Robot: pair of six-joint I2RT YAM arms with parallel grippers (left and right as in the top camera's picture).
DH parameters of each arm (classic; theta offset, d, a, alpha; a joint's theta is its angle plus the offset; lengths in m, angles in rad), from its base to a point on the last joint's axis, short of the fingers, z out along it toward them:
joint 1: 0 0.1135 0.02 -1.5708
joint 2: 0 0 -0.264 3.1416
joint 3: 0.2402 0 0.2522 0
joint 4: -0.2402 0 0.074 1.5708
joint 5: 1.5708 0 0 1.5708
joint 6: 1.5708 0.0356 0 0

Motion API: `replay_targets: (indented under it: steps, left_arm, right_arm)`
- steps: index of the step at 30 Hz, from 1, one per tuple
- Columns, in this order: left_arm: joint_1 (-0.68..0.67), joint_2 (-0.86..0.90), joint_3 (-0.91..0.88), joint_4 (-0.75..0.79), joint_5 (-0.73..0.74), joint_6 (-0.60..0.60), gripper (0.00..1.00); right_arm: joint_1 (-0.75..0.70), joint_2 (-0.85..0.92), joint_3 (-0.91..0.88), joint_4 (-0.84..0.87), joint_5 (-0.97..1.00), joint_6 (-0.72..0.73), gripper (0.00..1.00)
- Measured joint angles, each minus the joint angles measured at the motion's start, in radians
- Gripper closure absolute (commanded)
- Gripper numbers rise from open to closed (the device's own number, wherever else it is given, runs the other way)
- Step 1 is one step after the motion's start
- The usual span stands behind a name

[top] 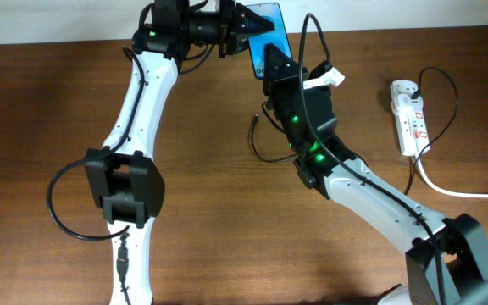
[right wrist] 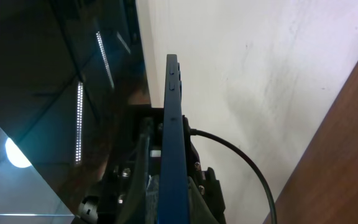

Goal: Plug charger to phone and switch on socket

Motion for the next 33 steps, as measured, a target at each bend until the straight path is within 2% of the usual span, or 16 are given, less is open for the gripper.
replay_targets:
  steps: [2,4,7,9,12,16,20,21,27,31,33]
  left_arm:
    - [0.0,0.0,0.0,0.0,0.0,0.0,0.85]
    - [0.0,0.0,0.0,0.0,0.001,0.0,0.99]
    - [0.002,0.0,0.0,-0.005,0.005,-0.019,1.0]
    - [0.002,0.0,0.0,-0.005,0.003,-0.023,1.0]
    - [0.001,0.0,0.0,-0.004,-0.001,-0.004,1.0]
    - [-0.016,0.0,0.0,0.003,-0.011,0.011,1.0]
    - [-0.009,0.0,0.0,0.007,-0.023,0.028,1.0]
    - [-0.003,0.0,0.0,0.004,-0.022,0.048,1.0]
    - [0.115,0.0,-0.006,-0.061,-0.043,0.163,1.0]
    - [0.178,0.0,-0.05,-0.211,-0.103,0.253,1.0]
    - [0.192,0.0,-0.066,-0.237,-0.116,0.291,1.0]
  right_arm:
    - [0.0,0.0,0.0,0.003,-0.001,0.0,0.96]
    - [0.0,-0.002,0.0,0.003,-0.003,0.0,0.96]
    - [0.0,-0.002,0.001,0.008,-0.004,0.014,0.95]
    - [0.0,-0.002,0.001,0.007,-0.006,0.019,0.9]
    - [0.0,-0.003,0.001,0.005,-0.01,0.016,0.72]
    - [0.02,-0.001,0.001,-0.013,-0.08,0.005,0.36]
    - [0.016,-0.001,-0.001,-0.034,-0.13,-0.009,0.14]
    - [0.01,-0.001,-0.001,-0.04,-0.161,-0.014,0.01]
    - [-0.06,0.0,-0.001,-0.109,-0.422,-0.104,0.02]
    - [-0.063,-0.001,0.0,-0.333,-0.586,-0.242,0.02]
    - [-0.062,-0.004,0.001,-0.47,-0.628,-0.341,0.02]
